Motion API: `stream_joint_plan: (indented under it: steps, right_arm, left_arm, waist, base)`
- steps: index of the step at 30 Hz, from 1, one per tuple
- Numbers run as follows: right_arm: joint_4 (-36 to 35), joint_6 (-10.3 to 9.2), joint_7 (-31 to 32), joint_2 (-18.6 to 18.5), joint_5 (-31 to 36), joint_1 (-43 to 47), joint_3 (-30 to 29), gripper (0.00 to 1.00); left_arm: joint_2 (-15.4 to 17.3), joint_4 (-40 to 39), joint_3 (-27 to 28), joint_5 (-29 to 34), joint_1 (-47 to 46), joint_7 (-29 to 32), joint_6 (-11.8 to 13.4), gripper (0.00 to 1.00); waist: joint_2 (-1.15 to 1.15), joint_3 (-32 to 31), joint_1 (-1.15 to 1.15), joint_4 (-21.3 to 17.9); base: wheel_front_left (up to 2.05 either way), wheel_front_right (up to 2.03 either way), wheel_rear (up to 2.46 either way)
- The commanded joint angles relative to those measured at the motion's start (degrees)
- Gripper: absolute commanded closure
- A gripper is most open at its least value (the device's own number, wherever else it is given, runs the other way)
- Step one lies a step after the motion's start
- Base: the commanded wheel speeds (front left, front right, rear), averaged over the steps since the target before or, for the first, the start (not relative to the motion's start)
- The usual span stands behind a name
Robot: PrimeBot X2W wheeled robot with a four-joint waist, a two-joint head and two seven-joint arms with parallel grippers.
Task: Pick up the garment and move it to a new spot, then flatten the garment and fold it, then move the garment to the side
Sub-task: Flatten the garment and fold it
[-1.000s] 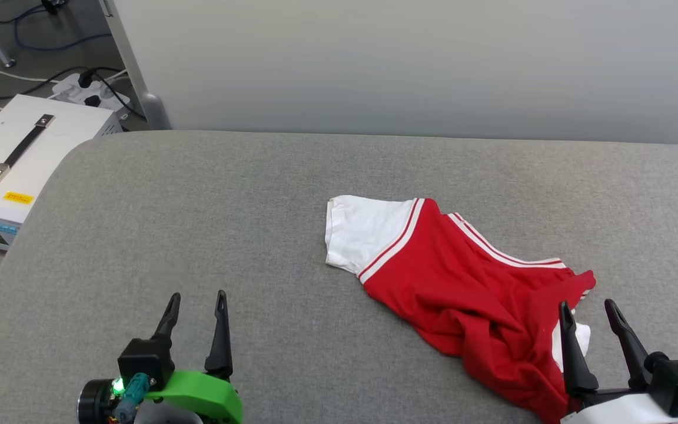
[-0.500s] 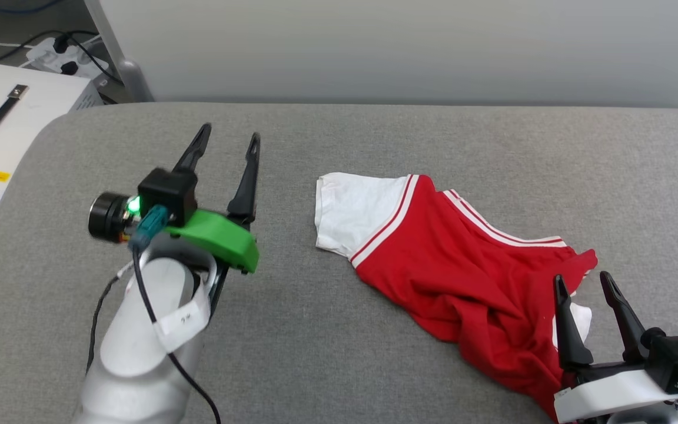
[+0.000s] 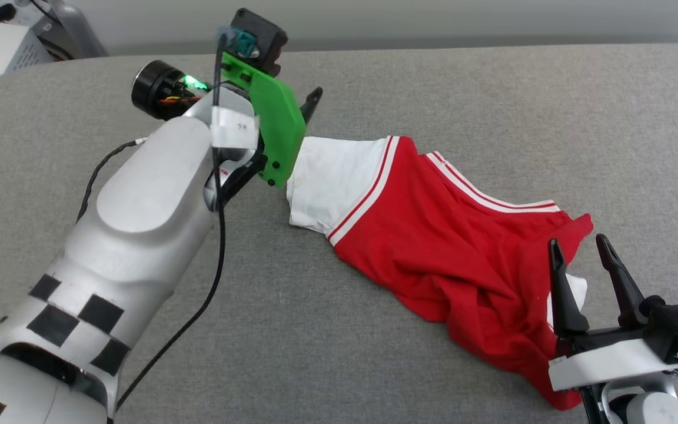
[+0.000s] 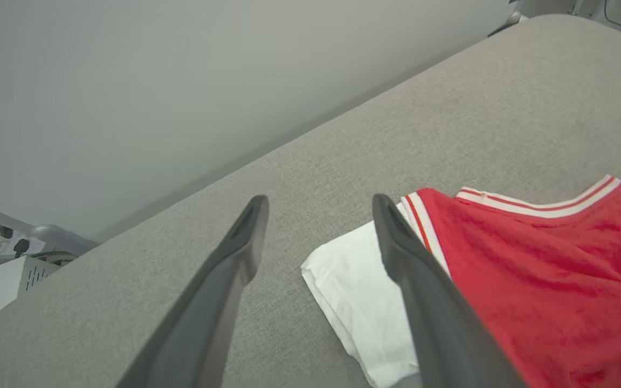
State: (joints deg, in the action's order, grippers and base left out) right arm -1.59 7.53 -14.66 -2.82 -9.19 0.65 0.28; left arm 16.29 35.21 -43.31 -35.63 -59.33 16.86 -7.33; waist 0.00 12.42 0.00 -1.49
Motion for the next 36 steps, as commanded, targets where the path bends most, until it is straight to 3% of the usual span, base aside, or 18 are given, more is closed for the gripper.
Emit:
stream_joint_plan:
  steps: [1, 7, 11, 26, 27, 28, 36]
  right_arm:
    - [-0.25, -0.04, -0.34, -0.06, -0.18, -1.31, 0.1, 0.0]
    - [-0.54, -0.04, -0.34, -0.06, -0.53, -3.01, 0.14, 0.0]
    - [-0.54, -0.04, -0.34, -0.06, -0.87, -3.82, 0.37, 0.0]
    - [-0.53, -0.04, -0.34, -0.06, -1.62, -6.56, 1.12, 0.0]
    - [-0.49, -0.04, -0.34, -0.06, -1.62, -6.55, 1.02, 0.0]
    - [-0.44, -0.04, -0.34, -0.06, -1.59, -6.53, 0.94, 0.0]
    - [-0.03, -0.04, -0.34, -0.06, -1.01, -5.93, 0.84, 0.0]
  left_arm:
    - [0.85, 0.5, -2.36, -2.83, -2.06, 3.75, -0.15, 0.0]
    - [3.21, 3.61, -10.49, -11.03, -6.97, 16.73, -0.15, 0.0]
    - [4.1, 5.74, -14.92, -14.03, -7.98, 21.48, -0.15, 0.0]
    - [6.56, 8.58, -25.74, -22.66, -3.94, 23.75, -0.15, 0.0]
    - [6.92, 8.26, -26.23, -23.27, -3.67, 23.6, -0.15, 0.57]
    - [7.23, 7.99, -26.62, -23.58, -3.55, 23.38, -0.15, 1.0]
    - [8.3, 5.24, -27.86, -26.49, -4.2, 16.41, -0.15, 1.0]
  waist:
    - [0.0, 2.06, 0.0, -1.53]
    - [0.0, 4.62, 0.0, -3.16]
    - [0.0, 6.26, 0.0, -4.09]
    - [0.0, 10.34, 0.0, -5.91]
    - [0.0, 10.31, 0.0, -5.87]
    - [0.0, 10.27, 0.0, -5.83]
    - [0.0, 8.06, 0.0, -4.26]
  base:
    - [0.0, 0.0, 0.0]
    - [0.0, 0.0, 0.0]
    - [0.0, 0.0, 0.0]
    - [0.0, 0.0, 0.0]
    - [0.0, 0.0, 0.0]
    - [0.0, 0.0, 0.0]
    - [0.0, 0.0, 0.0]
